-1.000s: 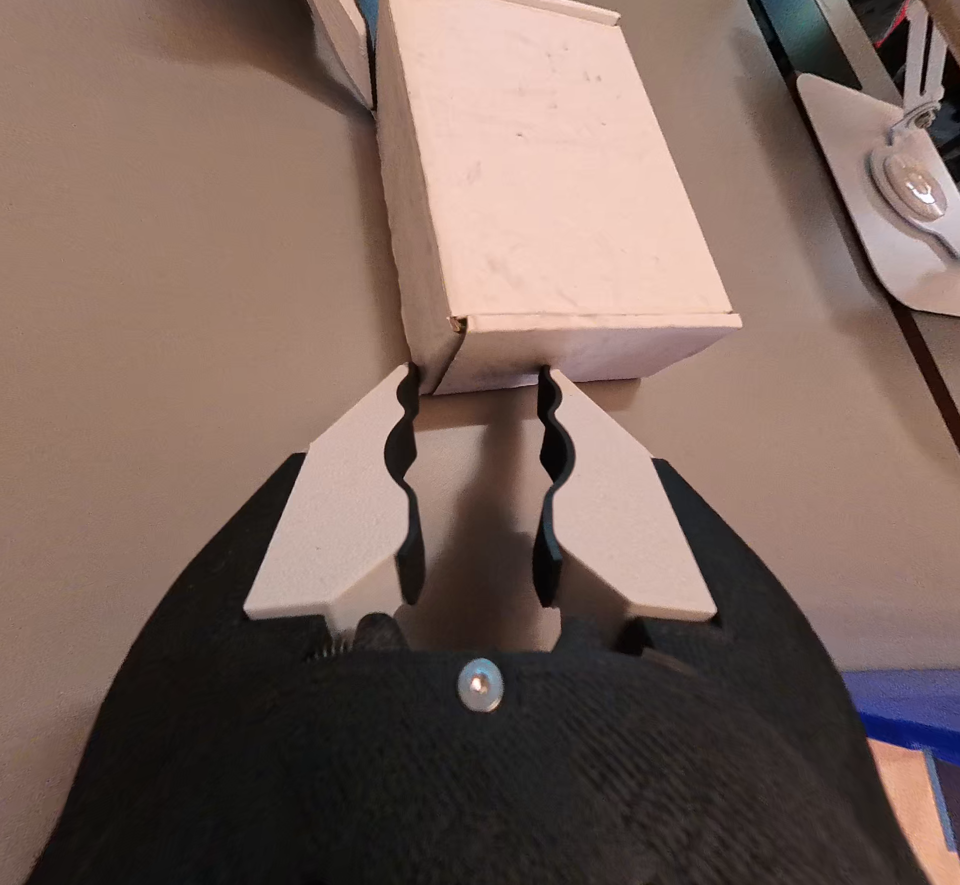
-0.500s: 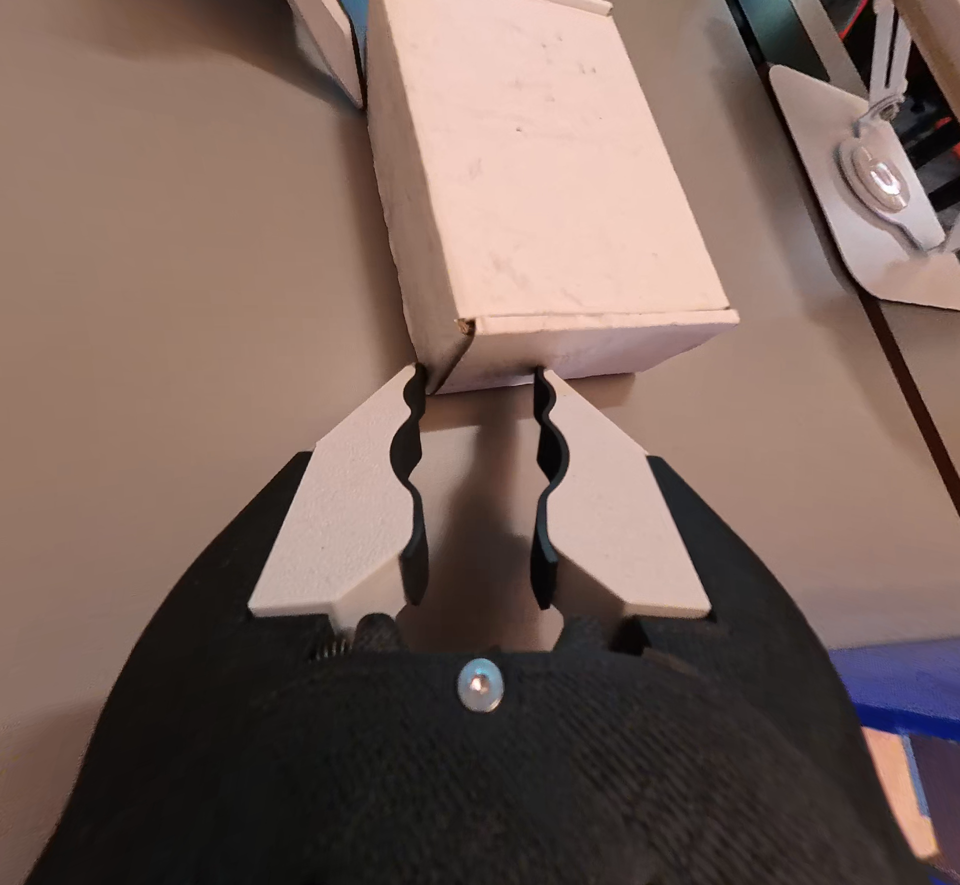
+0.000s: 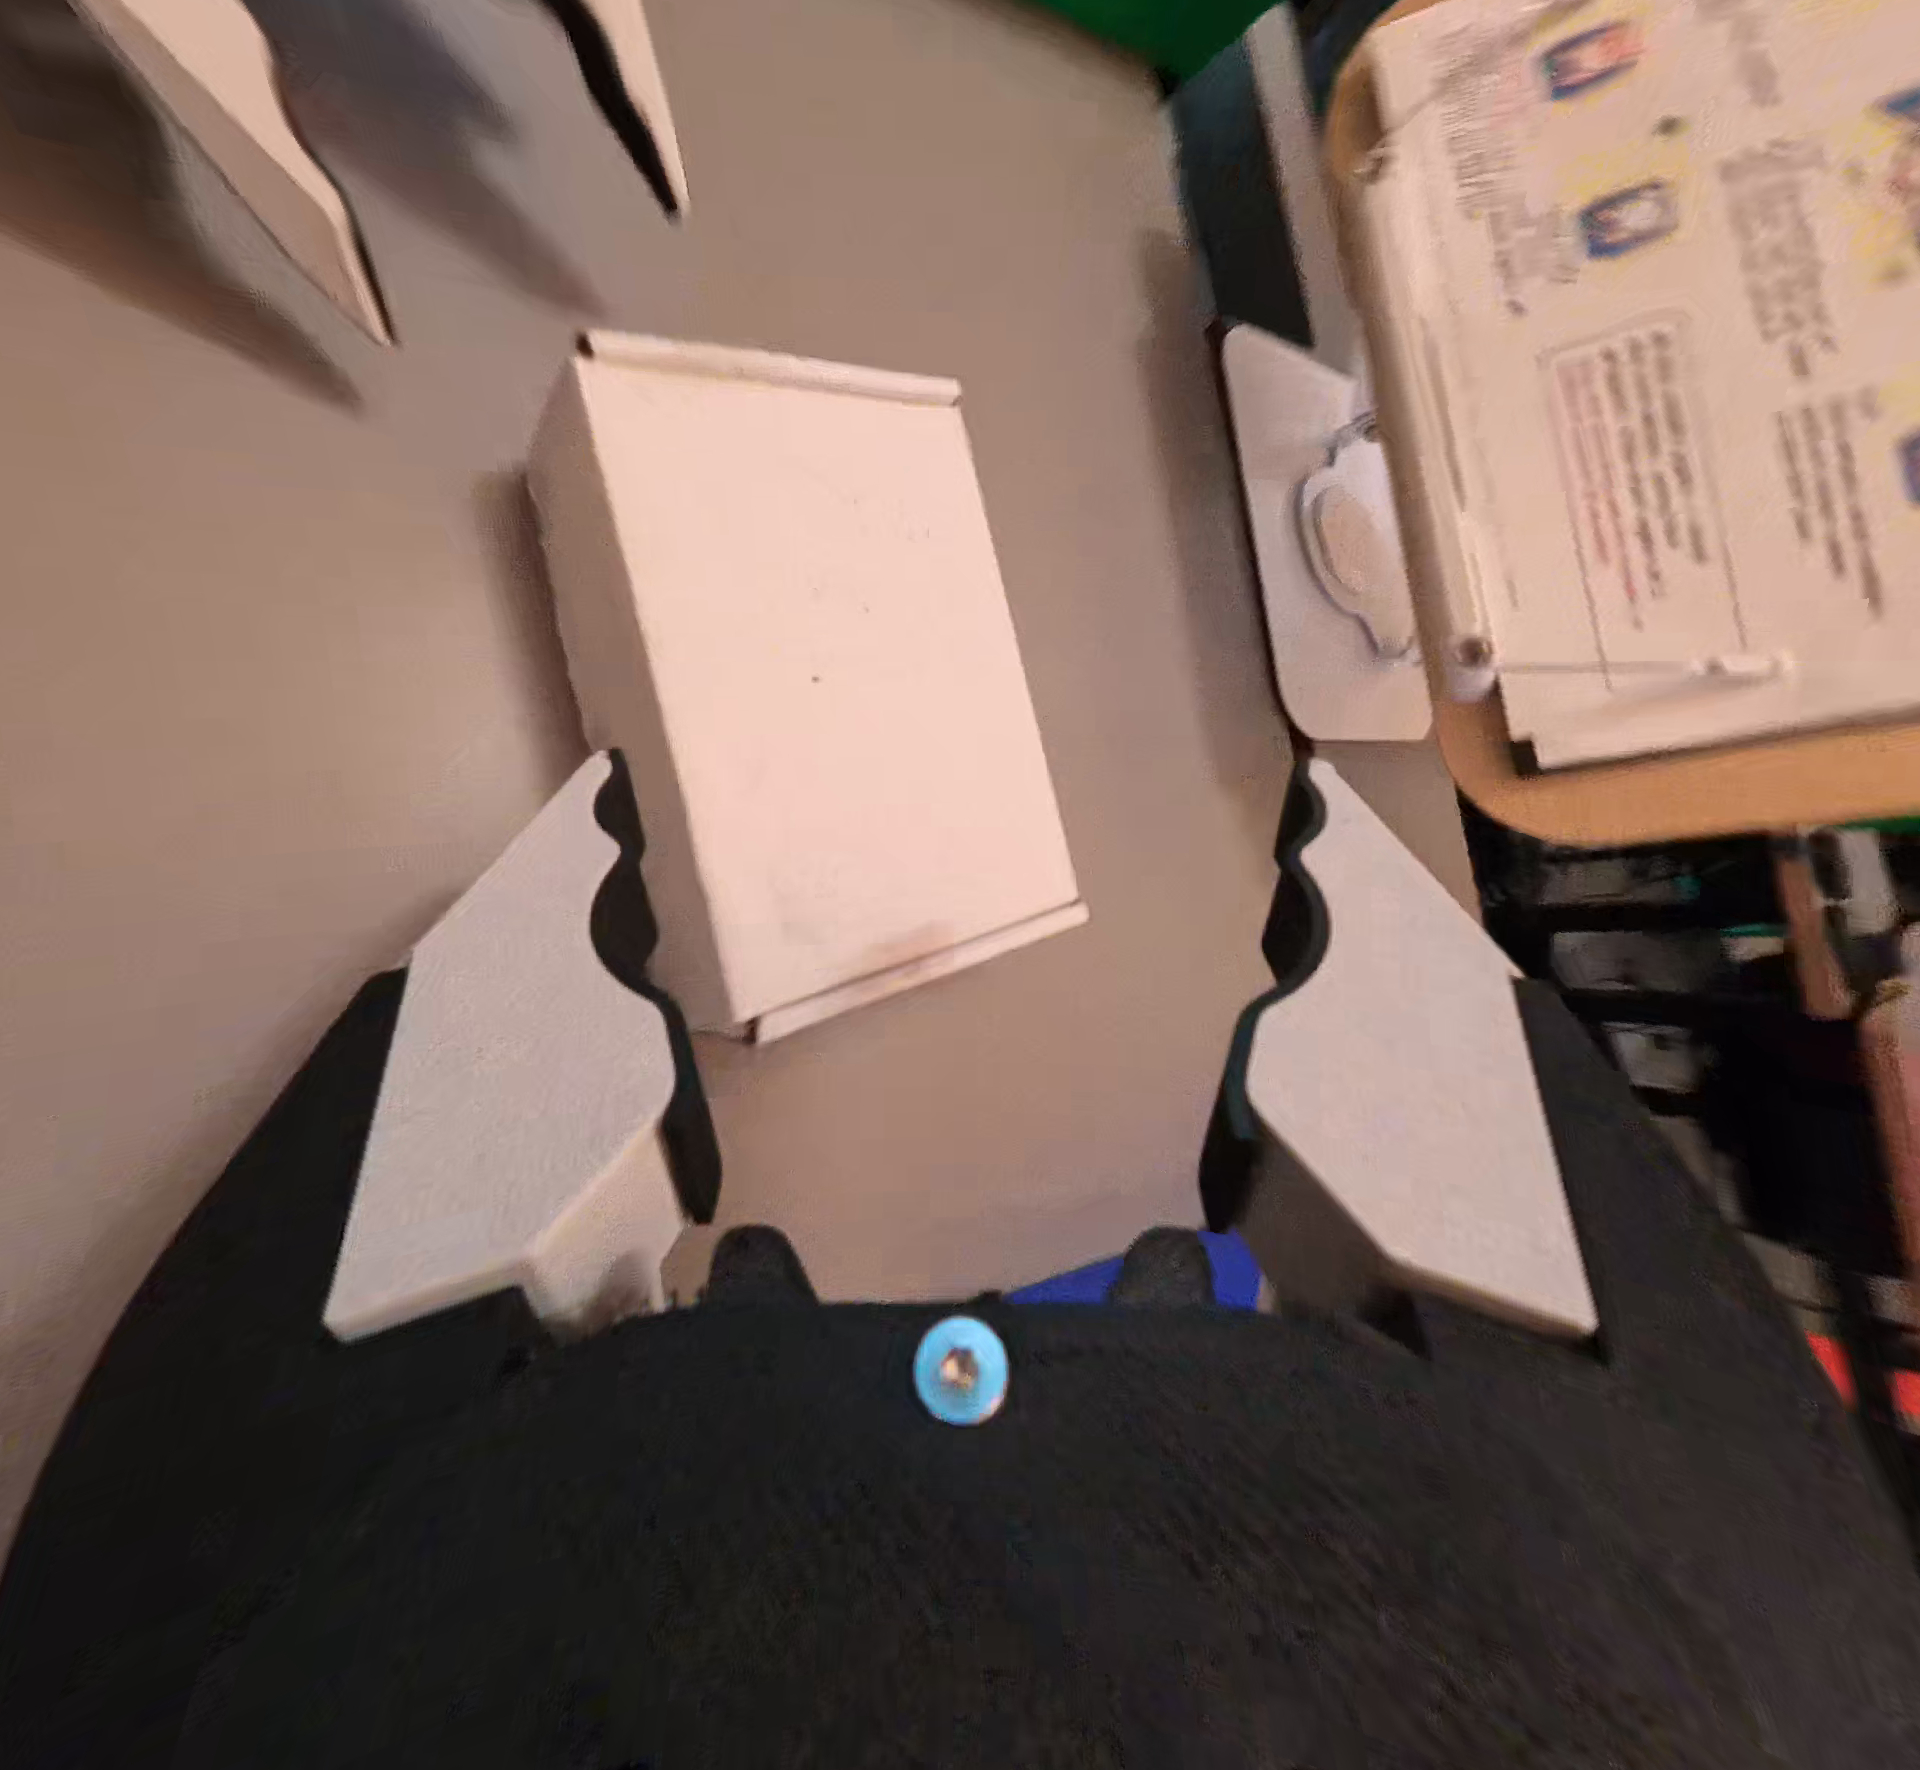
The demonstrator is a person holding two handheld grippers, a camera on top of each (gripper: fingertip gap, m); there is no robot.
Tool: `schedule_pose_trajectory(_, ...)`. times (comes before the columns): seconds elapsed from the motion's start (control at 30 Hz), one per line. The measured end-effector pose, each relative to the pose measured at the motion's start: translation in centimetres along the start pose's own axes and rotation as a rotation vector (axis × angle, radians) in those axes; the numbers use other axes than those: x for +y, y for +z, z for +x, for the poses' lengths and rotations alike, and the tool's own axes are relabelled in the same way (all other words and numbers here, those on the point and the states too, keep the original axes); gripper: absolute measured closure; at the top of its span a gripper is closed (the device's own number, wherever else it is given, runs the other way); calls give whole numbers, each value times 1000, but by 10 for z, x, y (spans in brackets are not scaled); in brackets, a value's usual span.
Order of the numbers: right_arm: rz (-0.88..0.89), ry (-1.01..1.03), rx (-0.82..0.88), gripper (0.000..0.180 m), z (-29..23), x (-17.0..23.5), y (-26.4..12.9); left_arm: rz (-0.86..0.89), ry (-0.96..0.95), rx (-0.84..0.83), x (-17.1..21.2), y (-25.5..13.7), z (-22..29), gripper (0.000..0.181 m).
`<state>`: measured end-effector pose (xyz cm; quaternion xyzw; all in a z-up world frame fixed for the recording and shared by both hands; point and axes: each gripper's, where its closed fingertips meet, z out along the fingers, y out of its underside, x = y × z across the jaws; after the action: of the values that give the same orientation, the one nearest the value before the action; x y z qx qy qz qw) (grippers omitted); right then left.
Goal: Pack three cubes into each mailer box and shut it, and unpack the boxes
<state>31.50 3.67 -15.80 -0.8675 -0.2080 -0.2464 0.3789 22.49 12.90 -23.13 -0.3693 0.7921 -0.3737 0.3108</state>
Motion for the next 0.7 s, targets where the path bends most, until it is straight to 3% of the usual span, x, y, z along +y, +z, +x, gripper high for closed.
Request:
schedule_pose_trajectory(0.13, -139, -64, -255, 60, -17, 1, 44, 4, 8, 9, 4, -9, 7, 106)
schedule_pose_trajectory(0.37, -260, 0, -528, 58, -38, 1, 72, 99, -51, 30, -4, -23, 4, 105)
schedule_pose_trajectory(0.7, -432, -97, -568, 58, -48, 20, 71, 110, -98, 40, -5, -23, 0, 107)
